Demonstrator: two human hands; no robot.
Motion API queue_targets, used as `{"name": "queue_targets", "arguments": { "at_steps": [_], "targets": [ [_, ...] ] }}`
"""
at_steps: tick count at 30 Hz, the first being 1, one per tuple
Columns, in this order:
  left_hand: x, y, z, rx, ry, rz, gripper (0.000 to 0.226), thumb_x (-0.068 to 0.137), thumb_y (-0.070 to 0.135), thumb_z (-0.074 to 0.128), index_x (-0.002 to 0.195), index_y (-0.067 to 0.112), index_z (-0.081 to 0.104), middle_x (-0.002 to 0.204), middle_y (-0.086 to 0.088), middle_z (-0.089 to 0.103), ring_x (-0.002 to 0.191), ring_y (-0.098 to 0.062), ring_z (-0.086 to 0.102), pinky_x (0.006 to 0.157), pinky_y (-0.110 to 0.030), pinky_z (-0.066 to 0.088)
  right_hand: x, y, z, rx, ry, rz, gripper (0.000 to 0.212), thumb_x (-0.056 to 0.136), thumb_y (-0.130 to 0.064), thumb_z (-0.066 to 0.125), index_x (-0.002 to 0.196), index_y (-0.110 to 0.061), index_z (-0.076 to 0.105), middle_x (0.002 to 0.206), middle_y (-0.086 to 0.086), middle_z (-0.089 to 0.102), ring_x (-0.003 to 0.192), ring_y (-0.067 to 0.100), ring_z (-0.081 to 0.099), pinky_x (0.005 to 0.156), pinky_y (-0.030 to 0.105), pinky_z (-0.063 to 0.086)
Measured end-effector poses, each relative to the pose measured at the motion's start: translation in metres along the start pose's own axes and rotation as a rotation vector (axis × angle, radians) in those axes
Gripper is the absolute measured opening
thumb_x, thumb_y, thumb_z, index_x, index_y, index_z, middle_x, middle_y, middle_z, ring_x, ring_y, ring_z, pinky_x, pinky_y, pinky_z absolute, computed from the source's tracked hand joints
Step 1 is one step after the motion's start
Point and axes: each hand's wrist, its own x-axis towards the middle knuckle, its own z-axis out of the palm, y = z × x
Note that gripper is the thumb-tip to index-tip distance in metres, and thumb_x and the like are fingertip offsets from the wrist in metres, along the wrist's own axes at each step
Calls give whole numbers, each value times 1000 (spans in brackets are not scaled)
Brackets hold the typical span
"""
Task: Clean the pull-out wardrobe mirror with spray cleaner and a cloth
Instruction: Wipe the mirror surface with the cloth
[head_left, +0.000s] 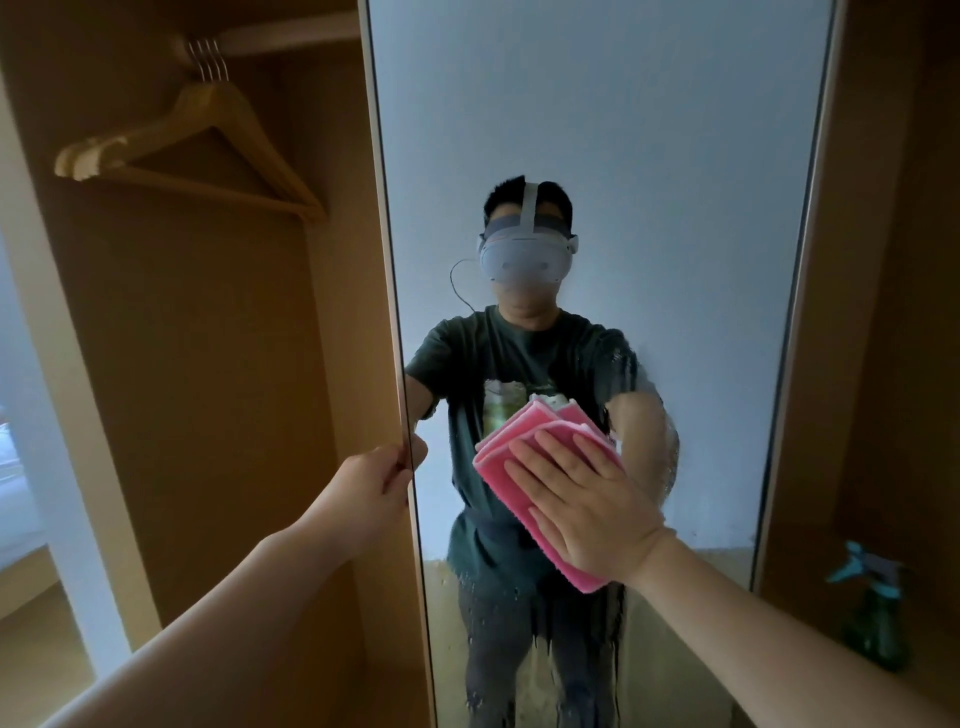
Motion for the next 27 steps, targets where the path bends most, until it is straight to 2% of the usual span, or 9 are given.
{"name": "queue_targets", "arguments": {
  "at_steps": [3, 5, 12, 17, 20, 27],
  "targets": [
    [0, 1, 0, 8, 9, -12, 20, 100, 18, 46, 82, 24, 52, 84, -6, 66, 63, -14, 61, 48, -15, 45, 10, 20, -8, -5, 32, 41, 56, 101, -38, 27, 151, -13, 26, 157, 7, 24, 147, 27, 16, 120, 46, 12],
    [0, 3, 0, 16, 11, -21, 22, 100, 18, 46, 80, 23, 52, 84, -7, 67, 55, -11, 56, 44, -13, 40, 19, 37, -14, -28, 32, 88, 58, 100, -39, 29, 151, -12, 26, 158, 9, 20, 148, 29, 13, 121, 47, 8],
    [-2, 6, -1, 24, 9, -42, 21, 100, 17, 45, 81, 22, 52, 85, -8, 68, 51, -10, 52, 41, -13, 37, 57, 97, -41, -51, 66, 261, 59, 98, -38, 30, 150, -11, 24, 157, 10, 19, 147, 31, 16, 120, 49, 8],
    [-4, 7, 0, -3, 4, -63, 15, 100, 17, 46, 90, 16, 57, 89, -9, 68, 62, -15, 61, 49, -20, 48, 64, 113, -48, -54, 102, 323, 57, 98, -36, 34, 148, -10, 32, 155, 13, 30, 145, 34, 23, 119, 51, 12],
    [-6, 6, -1, -36, 19, -65, 14, 100, 16, 46, 101, 13, 60, 91, -8, 68, 79, -21, 68, 68, -33, 58, 58, 107, -46, -54, 107, 344, 56, 99, -37, 33, 149, -11, 33, 156, 15, 28, 145, 36, 21, 119, 53, 12],
    [-8, 8, -1, -33, 18, -70, 15, 100, 16, 46, 104, 14, 60, 90, -5, 68, 81, -21, 69, 64, -29, 56, 12, 77, -29, 0, 71, 359, 62, 98, -50, 33, 150, -17, 23, 156, 16, 17, 145, 42, 15, 118, 57, 8]
  ]
}}
